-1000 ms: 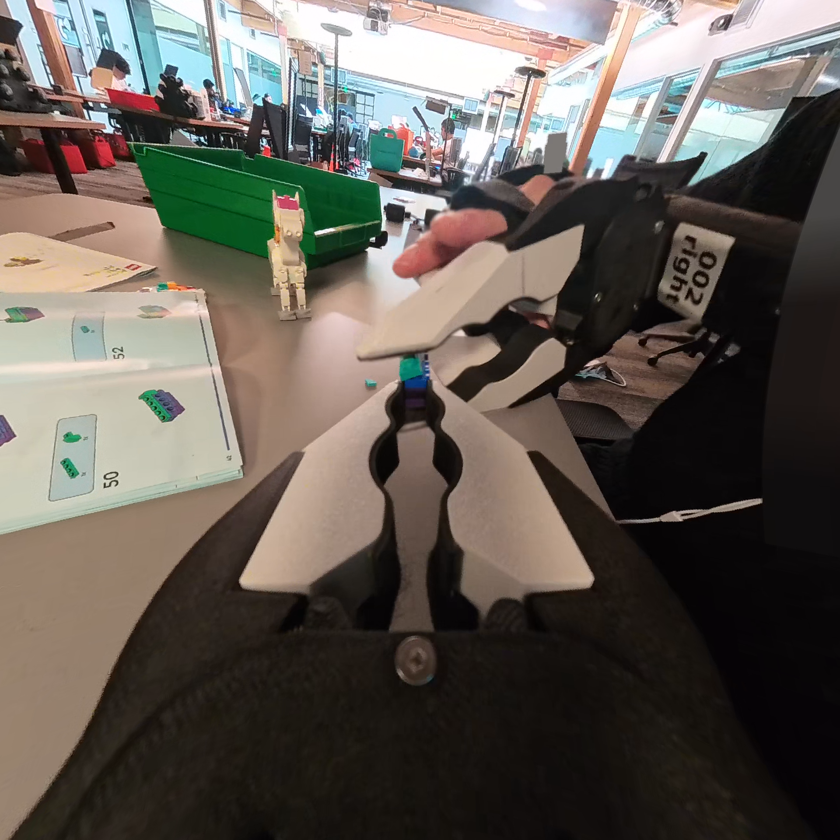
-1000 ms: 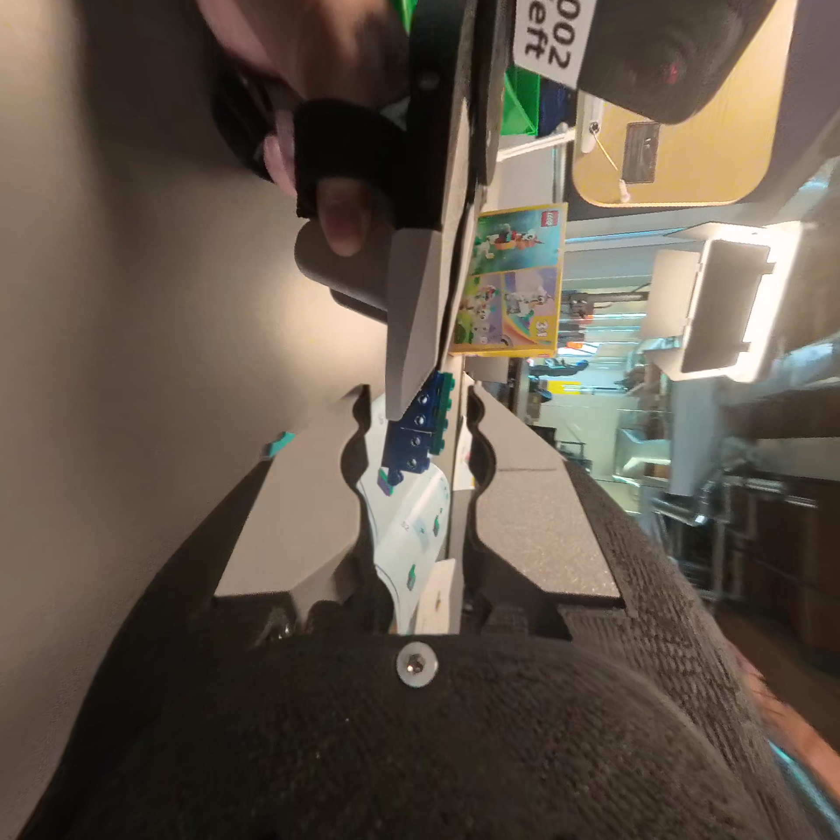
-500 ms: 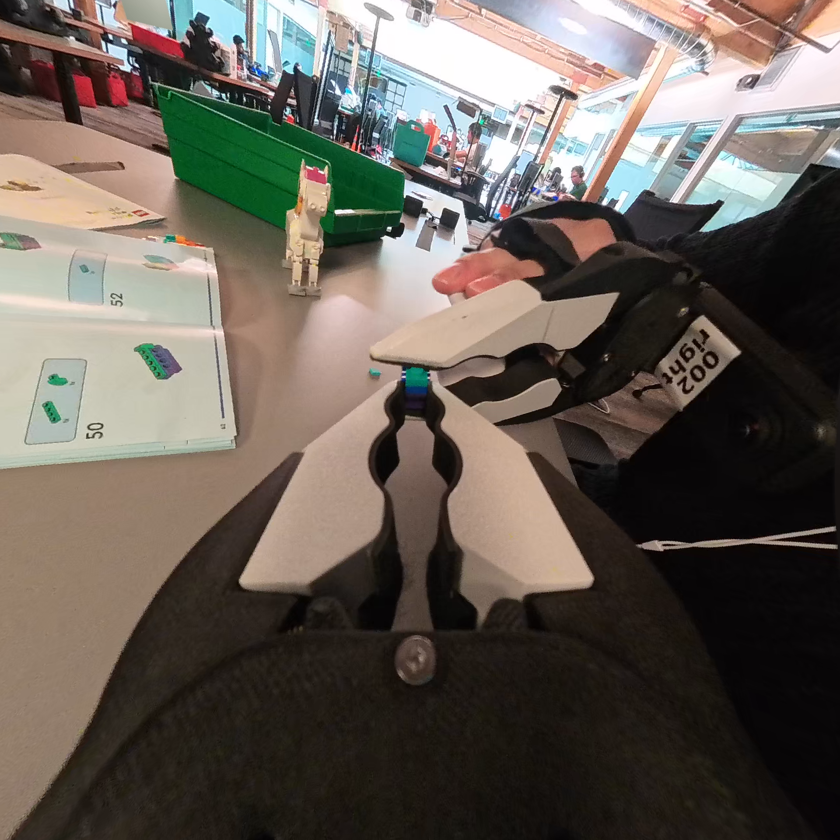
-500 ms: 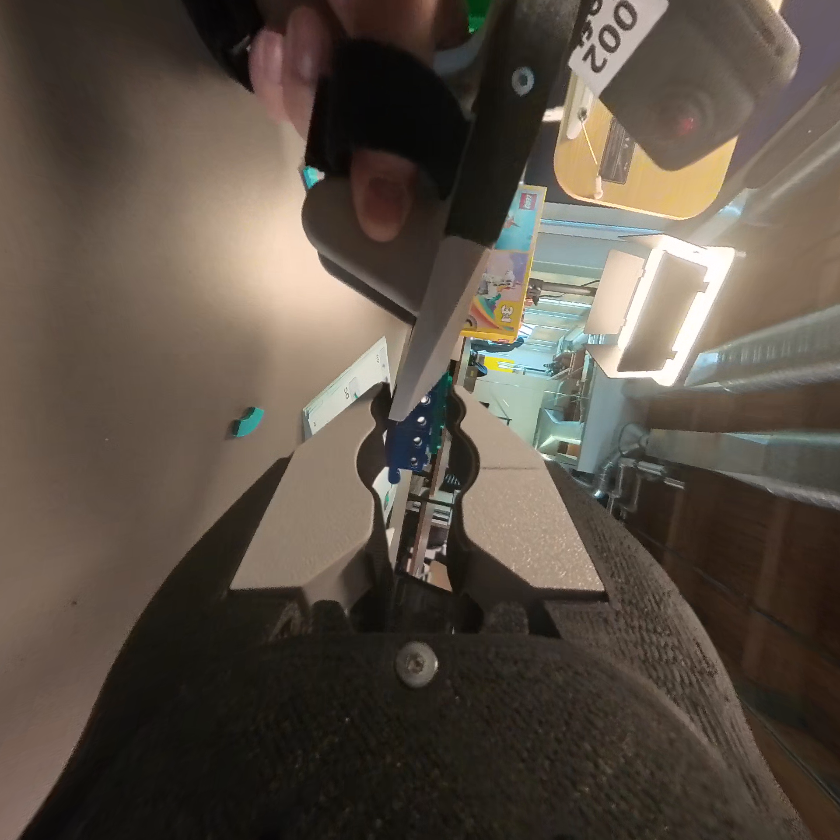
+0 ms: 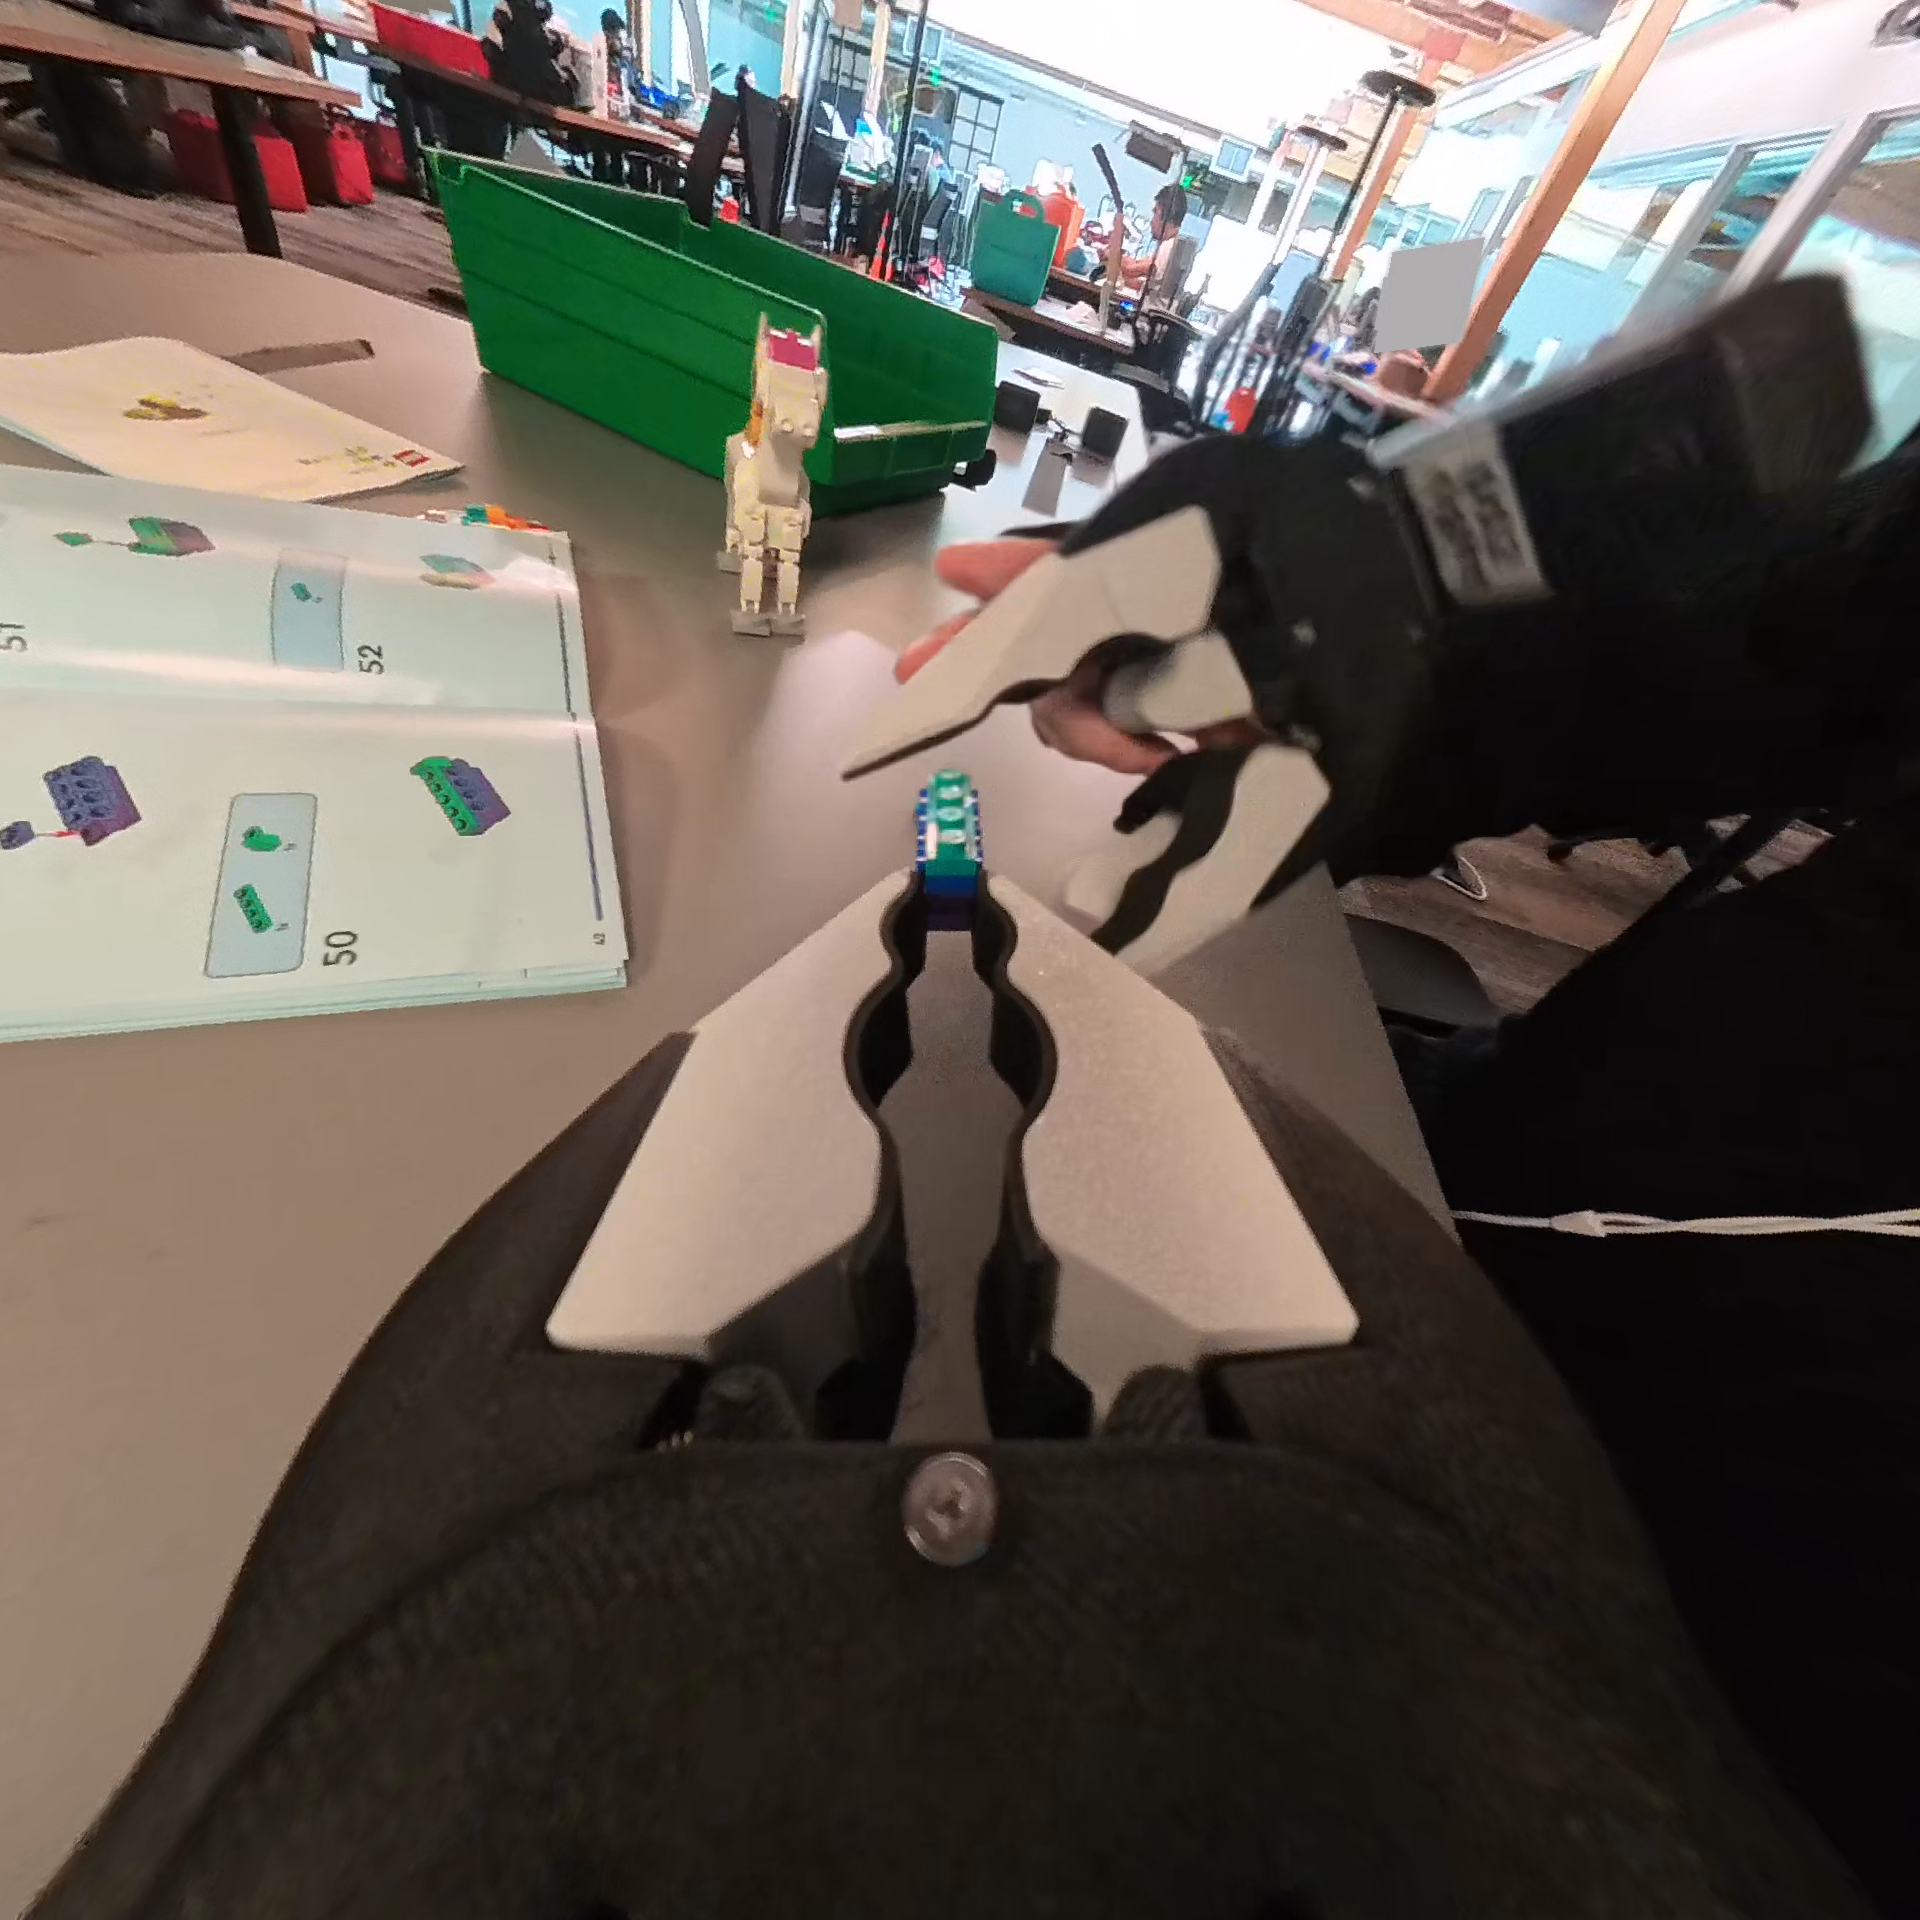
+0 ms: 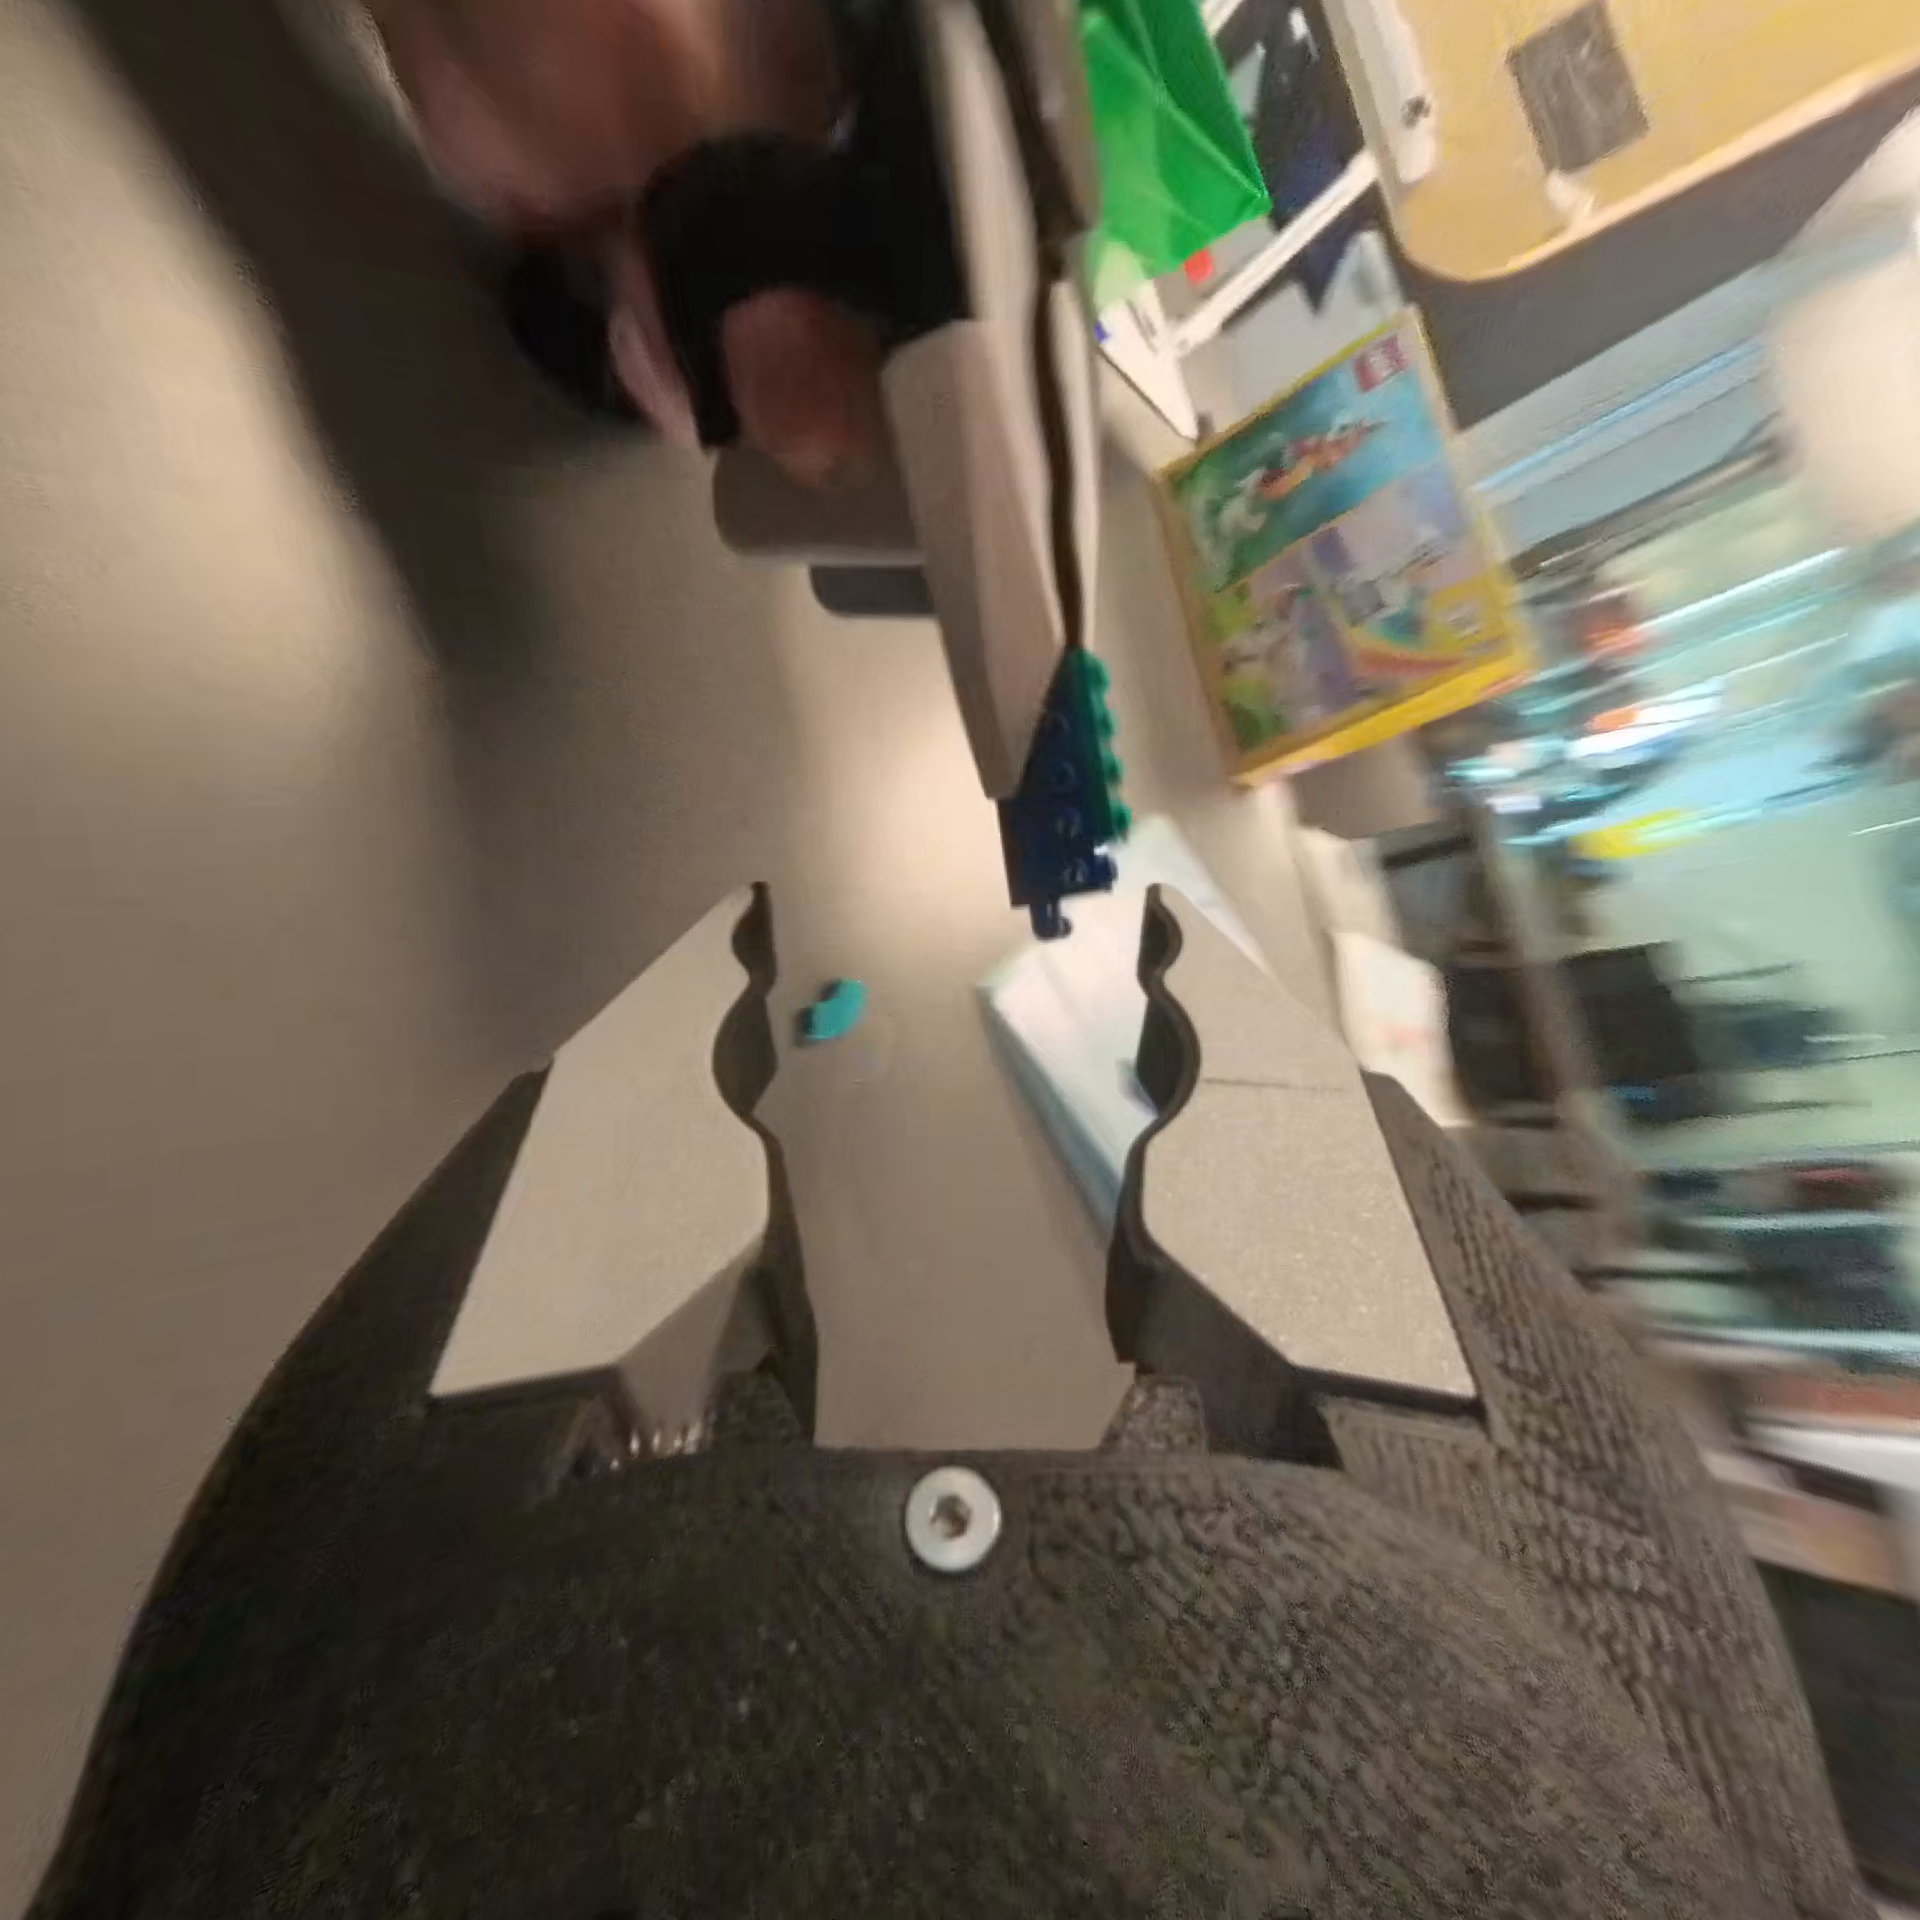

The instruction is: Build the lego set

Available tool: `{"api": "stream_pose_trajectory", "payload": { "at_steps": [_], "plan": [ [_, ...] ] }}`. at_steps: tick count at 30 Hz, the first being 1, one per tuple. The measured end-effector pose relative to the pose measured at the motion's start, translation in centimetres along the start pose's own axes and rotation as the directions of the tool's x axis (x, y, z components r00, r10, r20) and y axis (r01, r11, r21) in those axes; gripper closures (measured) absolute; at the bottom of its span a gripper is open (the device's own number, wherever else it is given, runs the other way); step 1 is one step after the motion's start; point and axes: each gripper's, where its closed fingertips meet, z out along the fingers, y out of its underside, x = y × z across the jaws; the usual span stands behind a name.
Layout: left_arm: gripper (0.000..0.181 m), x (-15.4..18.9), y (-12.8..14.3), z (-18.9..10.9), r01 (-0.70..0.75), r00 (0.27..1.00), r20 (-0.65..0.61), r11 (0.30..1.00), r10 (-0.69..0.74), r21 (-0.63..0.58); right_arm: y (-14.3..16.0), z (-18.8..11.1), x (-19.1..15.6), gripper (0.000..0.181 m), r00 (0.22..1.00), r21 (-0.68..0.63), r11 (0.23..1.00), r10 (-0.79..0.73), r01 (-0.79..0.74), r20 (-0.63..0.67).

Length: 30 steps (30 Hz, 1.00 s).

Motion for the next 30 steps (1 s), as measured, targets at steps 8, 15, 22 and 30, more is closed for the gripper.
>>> {"api": "stream_pose_trajectory", "payload": {
  "at_steps": [8, 15, 22, 30],
  "plan": [
    [0.173, 2.1, -0.3, 0.1, -0.019, 0.989, -0.148, 0.999, 0.023, 0.028, -3.1, -3.1, 1.4, 0.157, 0.609, 0.145, 0.640, 0.599, -0.754, 0.520],
    [0.173, 2.0, -0.4, 0.1, 0.003, 0.989, -0.151, 1.000, 0.002, 0.031, -2.7, -2.7, 1.0, 0.172, 0.615, 0.116, 0.684, 0.551, -0.720, 0.564],
    [0.138, 0.4, -1.6, -0.4, 0.023, 0.998, -0.061, 0.992, -0.015, 0.123, 3.6, -1.6, 2.6, 0.172, 0.787, 0.003, 0.867, 0.451, -0.498, 0.420],
    [0.140, 0.2, -1.6, -0.4, 0.040, 0.998, -0.058, 0.992, -0.034, 0.121, 7.9, -1.1, 0.6, 0.172, 0.805, -0.172, 0.905, 0.424, -0.389, 0.415]
  ]
}}
